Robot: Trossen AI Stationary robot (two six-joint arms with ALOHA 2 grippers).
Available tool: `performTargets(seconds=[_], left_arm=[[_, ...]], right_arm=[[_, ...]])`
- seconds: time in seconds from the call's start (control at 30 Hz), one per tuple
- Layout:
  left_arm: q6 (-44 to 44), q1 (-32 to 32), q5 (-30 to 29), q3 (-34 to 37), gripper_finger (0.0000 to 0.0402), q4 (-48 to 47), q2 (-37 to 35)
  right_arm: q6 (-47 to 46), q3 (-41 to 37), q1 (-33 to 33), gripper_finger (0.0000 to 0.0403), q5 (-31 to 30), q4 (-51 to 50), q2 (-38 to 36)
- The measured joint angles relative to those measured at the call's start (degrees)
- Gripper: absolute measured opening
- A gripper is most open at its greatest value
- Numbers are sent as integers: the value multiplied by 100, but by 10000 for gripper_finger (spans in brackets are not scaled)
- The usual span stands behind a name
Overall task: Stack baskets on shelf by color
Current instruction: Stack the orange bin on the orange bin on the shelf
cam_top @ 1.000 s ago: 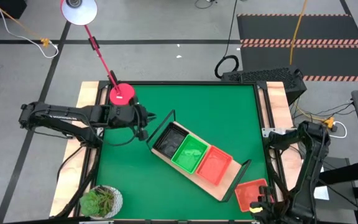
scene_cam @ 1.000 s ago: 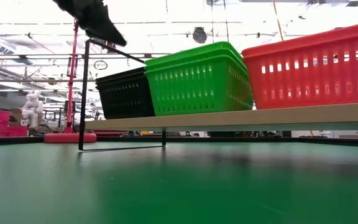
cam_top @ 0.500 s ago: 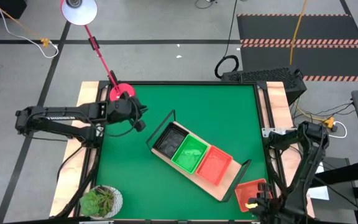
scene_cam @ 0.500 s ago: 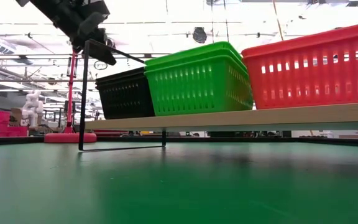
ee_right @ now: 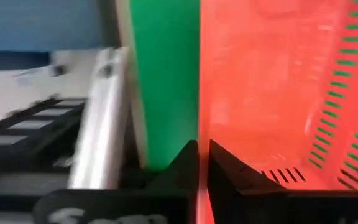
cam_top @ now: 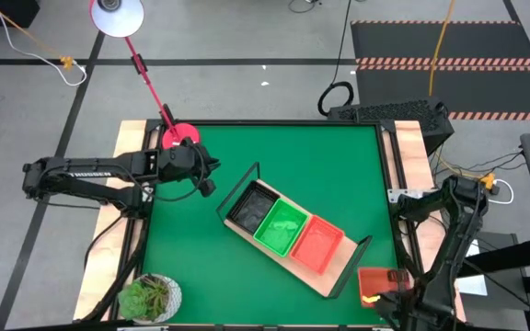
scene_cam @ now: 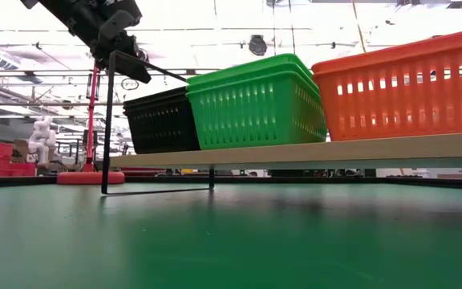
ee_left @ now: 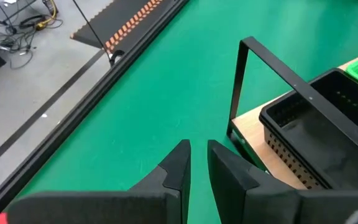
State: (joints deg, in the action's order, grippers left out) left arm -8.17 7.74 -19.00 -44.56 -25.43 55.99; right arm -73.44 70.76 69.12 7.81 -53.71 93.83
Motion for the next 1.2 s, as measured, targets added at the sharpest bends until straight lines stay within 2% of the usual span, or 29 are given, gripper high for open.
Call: performTargets(seconds=[0.1, 0.27, 0.7, 1.07, 1.2], left_arm=[[-36, -6, 7, 0, 58, -2, 0], [-136, -18, 118, 0, 58, -5, 9], [-484, -179, 143, 501, 58, 13, 39], [-1078, -195, 946, 1072, 58, 936, 37], [-1205, -277, 1133, 1304, 58, 1303, 37]], right_arm=[[-88, 209, 0, 16, 163, 67, -185], [47, 800, 0, 7, 99, -47, -350], [-245, 2369, -17, 4, -56, -1727, -324], [-55, 3528, -159, 3, -166, -3439, -302], [694, 4120, -298, 3, -347, -3632, -347]])
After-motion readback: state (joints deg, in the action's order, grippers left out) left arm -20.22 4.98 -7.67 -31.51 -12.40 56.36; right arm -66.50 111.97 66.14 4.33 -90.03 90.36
